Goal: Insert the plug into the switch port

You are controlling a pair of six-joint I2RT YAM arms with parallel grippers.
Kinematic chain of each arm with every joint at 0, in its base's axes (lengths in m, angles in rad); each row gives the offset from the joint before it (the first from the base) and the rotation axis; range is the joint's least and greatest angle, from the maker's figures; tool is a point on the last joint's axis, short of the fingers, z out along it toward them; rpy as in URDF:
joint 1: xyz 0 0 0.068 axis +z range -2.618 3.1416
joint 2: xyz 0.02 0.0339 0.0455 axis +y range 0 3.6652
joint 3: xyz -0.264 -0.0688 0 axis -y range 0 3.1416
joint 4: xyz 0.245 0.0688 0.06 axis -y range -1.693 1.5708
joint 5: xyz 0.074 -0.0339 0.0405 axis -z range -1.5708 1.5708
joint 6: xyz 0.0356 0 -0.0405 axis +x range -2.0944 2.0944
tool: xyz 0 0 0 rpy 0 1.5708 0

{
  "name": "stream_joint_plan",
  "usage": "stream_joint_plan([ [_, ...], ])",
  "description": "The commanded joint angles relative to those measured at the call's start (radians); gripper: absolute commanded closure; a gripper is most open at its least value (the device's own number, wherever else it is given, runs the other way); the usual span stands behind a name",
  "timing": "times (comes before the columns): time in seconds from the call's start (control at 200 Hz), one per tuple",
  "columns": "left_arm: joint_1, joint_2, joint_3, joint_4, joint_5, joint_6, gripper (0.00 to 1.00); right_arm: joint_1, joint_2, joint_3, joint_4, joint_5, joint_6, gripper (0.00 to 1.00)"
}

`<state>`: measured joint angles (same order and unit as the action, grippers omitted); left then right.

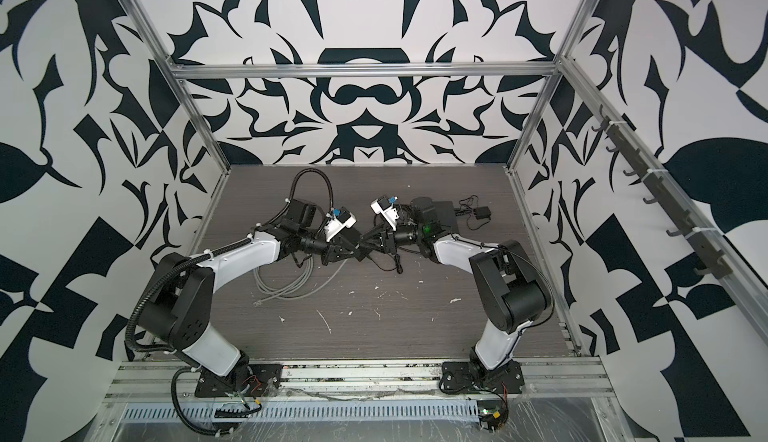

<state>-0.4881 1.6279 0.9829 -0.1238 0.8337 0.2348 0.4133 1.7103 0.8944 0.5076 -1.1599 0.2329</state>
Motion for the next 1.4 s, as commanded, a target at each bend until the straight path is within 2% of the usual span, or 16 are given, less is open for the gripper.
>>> stream_joint_plan([
  [0.0,0.005,-0.025,-0.005,-0.005,0.034,0.006,1.0,0.002,-0.008,0.029,0.07,-0.022,0.025,0.65],
  [0.44,0.005,-0.027,-0.01,-0.003,0.036,0.008,1.0,0.003,0.005,0.029,0.063,-0.049,0.016,0.79],
  [0.81,0.008,-0.022,-0.01,0.004,0.011,-0.002,1.0,0.002,-0.013,0.011,0.11,-0.025,0.104,0.91],
  [0.835,0.008,-0.023,-0.01,0.006,0.0,-0.01,0.97,0.002,-0.011,0.013,0.1,-0.014,0.109,0.91],
  [0.94,0.007,-0.035,-0.025,0.072,-0.13,-0.074,0.74,0.002,0.001,0.021,0.067,0.037,0.168,0.93],
  [1.03,-0.008,-0.061,-0.063,0.157,-0.262,-0.109,0.65,0.002,0.013,0.013,0.067,0.11,0.273,0.93],
  [1.195,-0.117,-0.086,-0.117,0.234,-0.527,-0.059,0.6,0.002,0.028,-0.004,0.013,0.268,0.457,0.92],
  [1.395,-0.182,-0.057,-0.189,0.405,-0.73,-0.04,0.58,0.002,0.031,-0.025,-0.034,0.35,0.57,0.92],
])
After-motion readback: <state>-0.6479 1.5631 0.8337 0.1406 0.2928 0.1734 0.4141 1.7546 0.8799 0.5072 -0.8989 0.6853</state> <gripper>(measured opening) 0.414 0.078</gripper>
